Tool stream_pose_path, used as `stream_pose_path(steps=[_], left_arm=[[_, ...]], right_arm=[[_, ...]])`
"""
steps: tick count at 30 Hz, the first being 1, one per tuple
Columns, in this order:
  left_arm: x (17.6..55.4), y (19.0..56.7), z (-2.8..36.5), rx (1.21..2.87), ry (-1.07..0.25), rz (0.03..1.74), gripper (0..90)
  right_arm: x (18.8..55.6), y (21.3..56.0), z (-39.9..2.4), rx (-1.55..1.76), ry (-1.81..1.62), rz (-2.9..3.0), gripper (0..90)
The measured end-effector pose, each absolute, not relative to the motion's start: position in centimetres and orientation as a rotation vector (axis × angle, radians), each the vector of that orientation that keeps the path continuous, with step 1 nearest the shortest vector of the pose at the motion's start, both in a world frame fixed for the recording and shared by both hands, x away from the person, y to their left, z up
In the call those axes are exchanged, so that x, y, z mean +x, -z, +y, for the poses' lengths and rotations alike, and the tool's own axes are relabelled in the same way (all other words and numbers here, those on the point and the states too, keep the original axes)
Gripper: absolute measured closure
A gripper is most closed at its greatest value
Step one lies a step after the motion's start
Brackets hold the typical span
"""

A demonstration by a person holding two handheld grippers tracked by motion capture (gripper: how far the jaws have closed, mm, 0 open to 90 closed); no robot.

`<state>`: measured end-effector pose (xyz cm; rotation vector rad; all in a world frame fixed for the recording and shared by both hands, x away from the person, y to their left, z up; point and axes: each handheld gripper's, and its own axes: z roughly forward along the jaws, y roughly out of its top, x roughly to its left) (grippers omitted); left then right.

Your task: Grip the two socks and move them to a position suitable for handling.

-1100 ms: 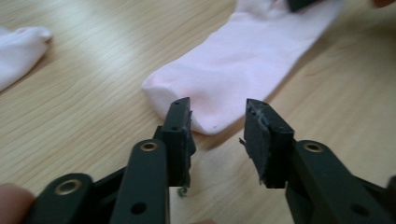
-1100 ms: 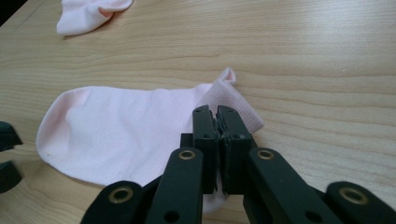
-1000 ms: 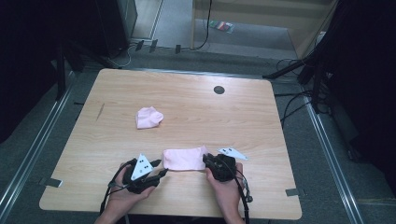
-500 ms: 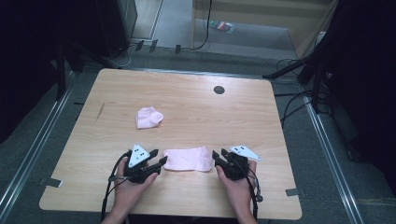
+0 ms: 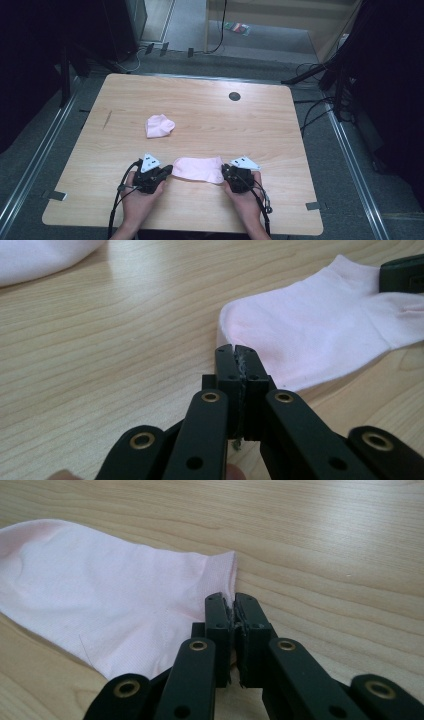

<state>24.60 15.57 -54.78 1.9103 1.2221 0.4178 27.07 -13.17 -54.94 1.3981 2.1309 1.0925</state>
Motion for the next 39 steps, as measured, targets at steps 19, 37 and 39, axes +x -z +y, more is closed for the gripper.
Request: stream_pose_path(steps=[19, 37, 39], left_arm=[[22.9, 54.2, 17.5, 1.881, -0.389, 1.239, 90.0], [22.3, 54.1, 18.0, 1.763, -0.475, 1.292, 45.9], [22.3, 53.8, 18.5, 1.738, -0.486, 1.287, 43.6]], right_arm=[[26.3, 53.9, -14.9, 1.429, -1.207, 2.156, 89.3], [26.5, 53.1, -15.5, 1.351, -1.259, 2.064, 37.5], [26.5, 52.9, -15.8, 1.35, -1.26, 2.04, 35.5]])
